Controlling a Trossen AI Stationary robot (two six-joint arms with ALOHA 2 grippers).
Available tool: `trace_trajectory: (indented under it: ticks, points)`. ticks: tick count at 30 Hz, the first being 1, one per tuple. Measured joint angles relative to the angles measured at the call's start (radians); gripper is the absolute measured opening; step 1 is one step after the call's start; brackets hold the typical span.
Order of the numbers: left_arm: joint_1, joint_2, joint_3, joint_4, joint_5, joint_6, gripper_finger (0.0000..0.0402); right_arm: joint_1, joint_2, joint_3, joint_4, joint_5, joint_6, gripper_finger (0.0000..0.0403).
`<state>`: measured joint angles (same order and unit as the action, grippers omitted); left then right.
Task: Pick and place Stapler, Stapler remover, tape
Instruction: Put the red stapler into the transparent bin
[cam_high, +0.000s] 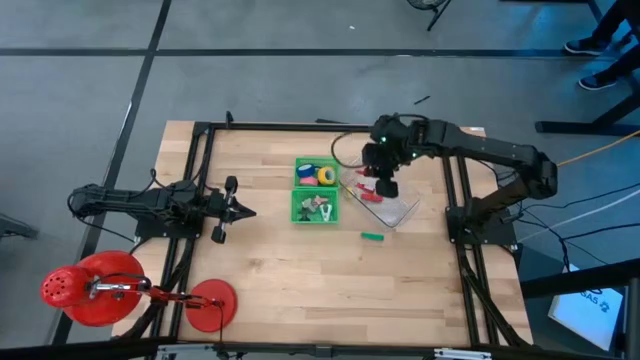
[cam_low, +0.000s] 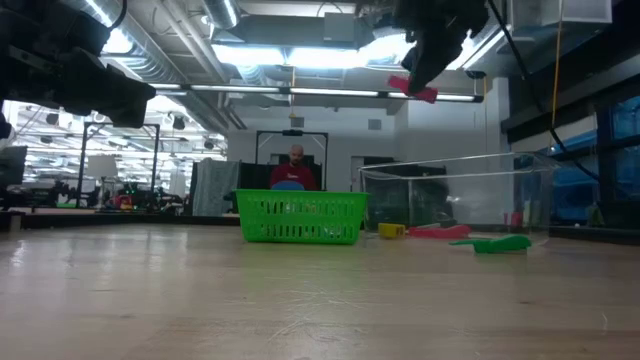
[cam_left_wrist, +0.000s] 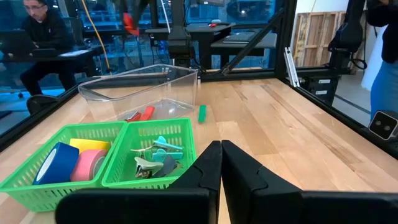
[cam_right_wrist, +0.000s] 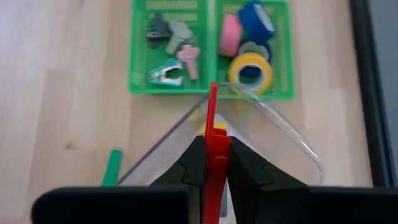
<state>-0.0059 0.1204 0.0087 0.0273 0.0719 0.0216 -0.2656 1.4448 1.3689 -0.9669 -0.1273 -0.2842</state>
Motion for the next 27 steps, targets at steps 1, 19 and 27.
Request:
trace_trajectory:
  ticks: [1,19,27]
  points:
    - [0.0,0.0,0.0,0.0,0.0,0.0,0.0008,-0.017,0.0,0.0,0.004,-0.005,0.012,0.004]
    - [0.0,0.0,0.0,0.0,0.0,0.0,0.0005,-0.138,0.122,-0.004,0.029,-0.008,0.128,0.004]
    - [0.0,0.0,0.0,0.0,0.0,0.0,0.0008,-0.145,0.139,-0.27,0.345,0.009,0.229,0.004]
